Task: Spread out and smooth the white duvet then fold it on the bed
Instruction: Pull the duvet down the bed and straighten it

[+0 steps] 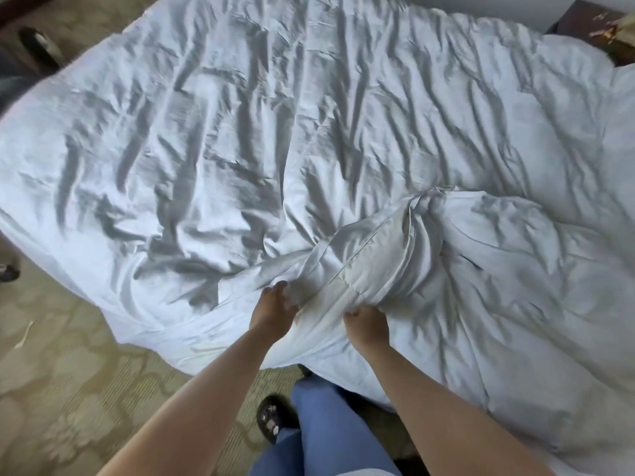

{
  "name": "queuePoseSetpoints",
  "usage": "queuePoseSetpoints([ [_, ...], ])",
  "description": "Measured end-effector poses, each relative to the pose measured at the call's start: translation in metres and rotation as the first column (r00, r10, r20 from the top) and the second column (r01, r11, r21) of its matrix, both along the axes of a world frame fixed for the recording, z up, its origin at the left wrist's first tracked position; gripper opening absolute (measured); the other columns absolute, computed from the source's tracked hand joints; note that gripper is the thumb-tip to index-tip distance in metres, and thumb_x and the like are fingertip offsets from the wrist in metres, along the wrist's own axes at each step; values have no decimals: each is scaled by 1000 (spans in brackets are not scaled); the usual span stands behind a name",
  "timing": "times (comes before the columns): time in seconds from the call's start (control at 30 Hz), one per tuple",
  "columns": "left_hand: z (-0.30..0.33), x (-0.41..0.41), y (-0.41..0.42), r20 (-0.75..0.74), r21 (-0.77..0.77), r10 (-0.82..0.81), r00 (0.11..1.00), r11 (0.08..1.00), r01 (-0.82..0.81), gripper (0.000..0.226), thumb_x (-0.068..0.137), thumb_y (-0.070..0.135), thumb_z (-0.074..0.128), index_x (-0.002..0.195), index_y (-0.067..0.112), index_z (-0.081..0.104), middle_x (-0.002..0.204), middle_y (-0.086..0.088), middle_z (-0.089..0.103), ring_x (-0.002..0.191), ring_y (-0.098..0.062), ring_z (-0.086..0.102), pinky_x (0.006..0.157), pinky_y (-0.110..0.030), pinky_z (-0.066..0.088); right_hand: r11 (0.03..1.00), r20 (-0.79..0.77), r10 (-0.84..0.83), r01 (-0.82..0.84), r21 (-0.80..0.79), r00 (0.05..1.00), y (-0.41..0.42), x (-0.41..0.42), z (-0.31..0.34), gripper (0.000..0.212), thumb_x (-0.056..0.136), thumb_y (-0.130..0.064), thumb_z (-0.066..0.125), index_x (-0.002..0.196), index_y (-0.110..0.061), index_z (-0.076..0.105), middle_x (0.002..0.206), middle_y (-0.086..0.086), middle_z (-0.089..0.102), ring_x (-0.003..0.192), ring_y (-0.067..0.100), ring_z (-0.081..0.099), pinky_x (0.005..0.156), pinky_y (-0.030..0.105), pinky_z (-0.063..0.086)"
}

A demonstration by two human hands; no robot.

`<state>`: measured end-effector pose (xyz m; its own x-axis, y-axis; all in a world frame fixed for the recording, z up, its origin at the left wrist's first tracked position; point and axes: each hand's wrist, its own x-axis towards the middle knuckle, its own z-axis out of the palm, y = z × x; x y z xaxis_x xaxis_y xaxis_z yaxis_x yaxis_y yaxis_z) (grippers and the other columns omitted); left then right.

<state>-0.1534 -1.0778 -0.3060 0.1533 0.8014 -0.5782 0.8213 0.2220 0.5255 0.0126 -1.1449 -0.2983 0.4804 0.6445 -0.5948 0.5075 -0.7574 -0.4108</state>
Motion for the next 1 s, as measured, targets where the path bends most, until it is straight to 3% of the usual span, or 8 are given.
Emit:
queuePoseSetpoints([
  [0.13, 0, -3, 1, 5, -78, 41, 999, 996, -40, 35, 89, 28, 61, 123, 21, 54, 97, 1, 62, 95, -21, 60, 77, -28, 46, 987, -22, -50, 52, 155, 999, 9, -31, 21, 28, 76, 2, 45, 60, -13, 28, 58, -1, 32, 59, 18, 29, 52, 30, 21],
  [0.27, 2, -4, -4, 19, -29, 12, 1000, 1000, -11, 55, 85, 24, 67, 135, 22, 44, 126, -5, 49, 111, -25, 55, 93, -35, 46, 982, 47, 161, -165, 97, 986, 10, -33, 20, 22, 84, -3, 44, 102, -12, 52, 102, 3, 56, 96, 27, 54, 73, 27, 37],
  [0.37, 4, -4, -7, 43, 34, 108, 993, 993, -109, 72, 84, 20, 69, 144, 25, 29, 134, -6, 35, 112, -29, 55, 89, -33, 45, 986, 121, -85, 66, 151, 989, 2, -20, 17, 30, 86, -7, 49, 116, -10, 49, 123, 7, 48, 106, 30, 56, 77, 32, 42],
  [0.47, 0, -3, -14, -5, 59, 125, 992, 990, -124, 48, 85, 22, 68, 129, 22, 50, 136, -5, 33, 104, -28, 58, 88, -34, 46, 948, 76, -318, 314, 60, 945, -6, -10, 13, 35, 90, -20, 57, 118, -5, 44, 123, 14, 46, 105, 35, 56, 74, 32, 41],
  [0.6, -8, -2, -24, -34, 104, 70, 997, 992, -66, 10, 89, 21, 62, 97, 15, 63, 127, 0, 44, 95, -28, 60, 79, -31, 45, 959, -53, -277, 273, -83, 959, -16, -8, -3, 32, 89, -29, 55, 110, -4, 57, 113, 14, 63, 105, 32, 59, 83, 33, 47],
  [0.73, -13, -4, -31, -6, 11, 88, 996, 996, -88, 41, 87, 24, 62, 125, 22, 45, 103, -1, 64, 96, -26, 61, 74, -31, 44, 936, -61, -339, 331, -118, 939, -23, -18, -9, 32, 91, -15, 51, 119, -1, 56, 121, 14, 61, 114, 34, 57, 89, 33, 46],
  [0.83, -19, -6, -31, -26, -17, 91, 996, 996, -91, 81, 87, 28, 63, 150, 27, 12, 102, -7, 67, 95, -28, 62, 75, -32, 45, 919, -88, -385, 374, -123, 919, -27, -28, -9, 25, 84, -7, 49, 106, 1, 56, 112, 17, 65, 102, 35, 64, 86, 34, 52],
  [1.0, -28, -8, -31, 8, 60, 146, 989, 987, -146, 104, 87, 26, 62, 146, 35, -24, 88, -15, 66, 75, -35, 65, 71, -40, 54, 962, -65, -212, 196, -192, 975, -39, -32, -4, 23, 83, -6, 51, 104, 0, 59, 105, 13, 68, 95, 31, 68, 80, 32, 56],
])
